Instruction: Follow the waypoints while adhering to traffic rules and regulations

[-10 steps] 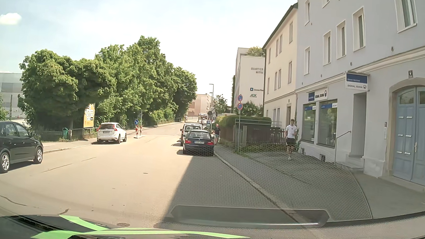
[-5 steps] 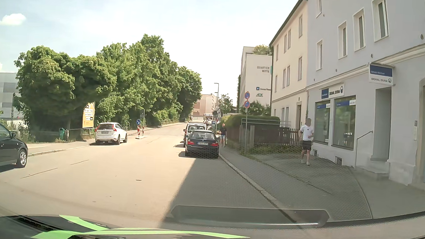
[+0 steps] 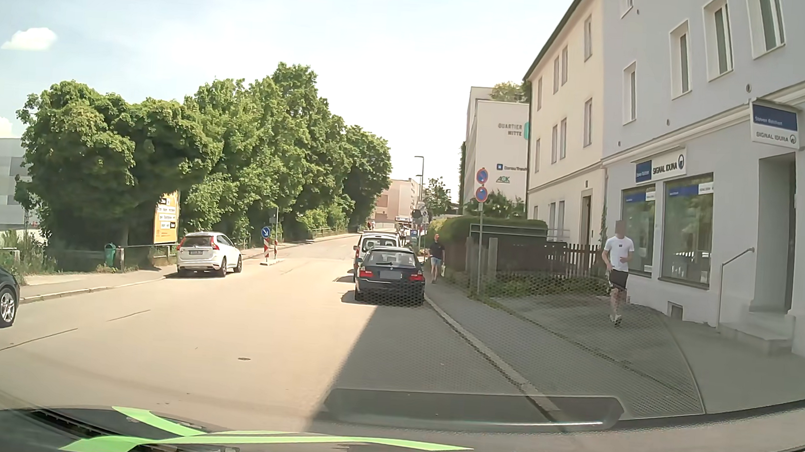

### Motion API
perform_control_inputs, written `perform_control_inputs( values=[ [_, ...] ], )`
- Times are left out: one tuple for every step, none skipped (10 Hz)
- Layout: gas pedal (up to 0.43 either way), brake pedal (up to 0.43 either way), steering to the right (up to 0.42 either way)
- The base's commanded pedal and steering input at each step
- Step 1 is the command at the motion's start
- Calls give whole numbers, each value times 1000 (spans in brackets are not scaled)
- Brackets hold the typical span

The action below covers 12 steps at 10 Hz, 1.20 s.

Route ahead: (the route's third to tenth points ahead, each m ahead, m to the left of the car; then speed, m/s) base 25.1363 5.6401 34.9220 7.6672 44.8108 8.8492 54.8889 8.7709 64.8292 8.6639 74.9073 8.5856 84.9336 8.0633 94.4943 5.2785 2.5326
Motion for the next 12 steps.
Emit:
perform_control_inputs(
  values=[
    [0, 171, -70],
    [0, 177, -74],
    [0, 177, -77],
    [0, 195, -79],
    [0, 201, -82],
    [0, 201, -82],
    [0, 201, -82],
    [0, 195, -82],
    [0, 183, -80],
    [0, 152, -80],
    [0, 140, -79],
    [0, 140, -76]
  ],
)
